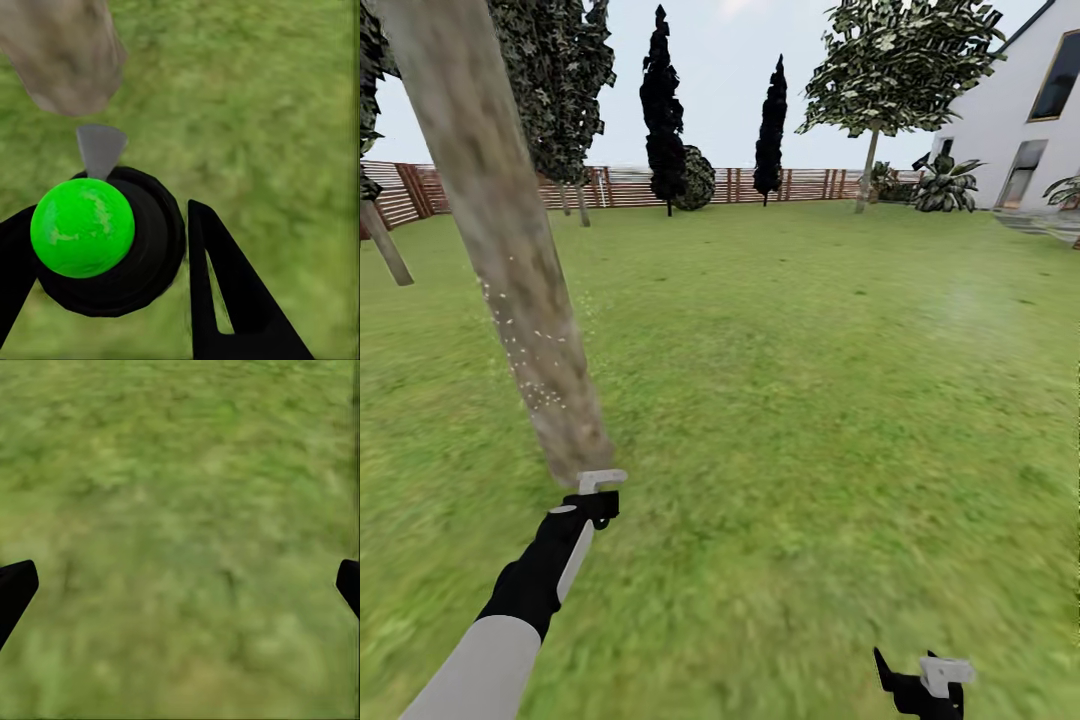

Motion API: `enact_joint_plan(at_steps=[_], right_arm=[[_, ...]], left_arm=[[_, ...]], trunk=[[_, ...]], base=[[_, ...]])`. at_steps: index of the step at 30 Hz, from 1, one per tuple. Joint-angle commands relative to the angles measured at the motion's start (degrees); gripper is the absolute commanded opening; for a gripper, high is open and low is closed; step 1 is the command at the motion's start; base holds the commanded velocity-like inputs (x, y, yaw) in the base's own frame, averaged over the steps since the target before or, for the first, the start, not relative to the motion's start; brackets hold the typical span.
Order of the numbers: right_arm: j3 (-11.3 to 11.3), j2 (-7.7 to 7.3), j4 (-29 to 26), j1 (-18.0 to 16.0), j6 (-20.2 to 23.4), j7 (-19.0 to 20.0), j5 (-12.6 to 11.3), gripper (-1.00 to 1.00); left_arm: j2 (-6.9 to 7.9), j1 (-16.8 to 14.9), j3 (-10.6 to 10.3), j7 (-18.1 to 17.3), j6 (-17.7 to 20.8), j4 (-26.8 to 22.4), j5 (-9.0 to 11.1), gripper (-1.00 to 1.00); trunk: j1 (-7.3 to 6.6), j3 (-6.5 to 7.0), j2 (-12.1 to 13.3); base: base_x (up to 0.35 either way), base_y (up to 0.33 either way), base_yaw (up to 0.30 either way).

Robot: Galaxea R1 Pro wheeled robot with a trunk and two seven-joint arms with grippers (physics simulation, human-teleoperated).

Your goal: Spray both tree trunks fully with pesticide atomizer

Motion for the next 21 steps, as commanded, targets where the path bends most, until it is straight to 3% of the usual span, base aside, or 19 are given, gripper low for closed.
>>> enact_joint_plan(at_steps=[1, 21], right_arm=[[-0.49, 0.0, 0.04, -0.05, -0.13, 0.48, 0.09, 1.0], [-0.48, 0.0, 0.06, -0.05, -0.13, 0.48, 0.09, 1.0]], left_arm=[[-0.01, -0.03, 0.2, 0.11, 0.36, -0.1, 0.04, -1.0], [0.12, -0.03, 0.28, 0.21, 0.41, -0.09, -0.13, -1.0]], trunk=[[0.0, -0.05, -0.02], [0.0, -0.05, -0.02]], base=[[0.138, -0.252, 0.046], [0.231, -0.199, 0.261]])
